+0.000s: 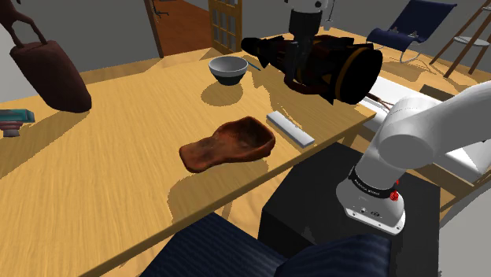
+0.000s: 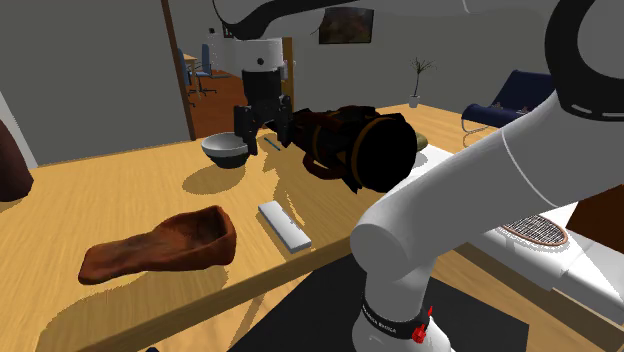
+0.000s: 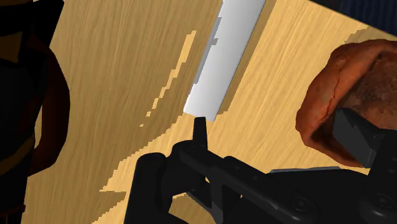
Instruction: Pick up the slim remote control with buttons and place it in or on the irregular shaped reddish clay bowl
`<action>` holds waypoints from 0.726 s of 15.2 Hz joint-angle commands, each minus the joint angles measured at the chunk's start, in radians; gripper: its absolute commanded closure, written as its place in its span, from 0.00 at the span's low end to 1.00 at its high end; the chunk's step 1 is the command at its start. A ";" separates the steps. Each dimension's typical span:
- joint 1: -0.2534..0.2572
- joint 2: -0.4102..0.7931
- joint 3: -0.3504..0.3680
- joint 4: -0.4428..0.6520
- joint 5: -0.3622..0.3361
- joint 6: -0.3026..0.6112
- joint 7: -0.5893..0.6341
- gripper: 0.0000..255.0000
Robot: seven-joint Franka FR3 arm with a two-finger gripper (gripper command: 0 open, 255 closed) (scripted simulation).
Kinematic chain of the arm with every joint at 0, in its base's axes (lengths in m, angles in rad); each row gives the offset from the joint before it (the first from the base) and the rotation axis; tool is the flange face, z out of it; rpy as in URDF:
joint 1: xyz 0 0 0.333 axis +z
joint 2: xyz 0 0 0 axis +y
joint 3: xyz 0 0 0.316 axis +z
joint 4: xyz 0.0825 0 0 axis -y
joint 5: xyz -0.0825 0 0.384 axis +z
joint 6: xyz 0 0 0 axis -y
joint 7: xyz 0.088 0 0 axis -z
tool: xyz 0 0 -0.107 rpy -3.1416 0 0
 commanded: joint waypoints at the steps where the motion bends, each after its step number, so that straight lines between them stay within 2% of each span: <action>1: 0.000 0.000 0.000 0.000 0.000 0.000 0.000 0.00; 11: -0.050 -0.007 0.012 -0.342 0.032 0.343 0.114 0.00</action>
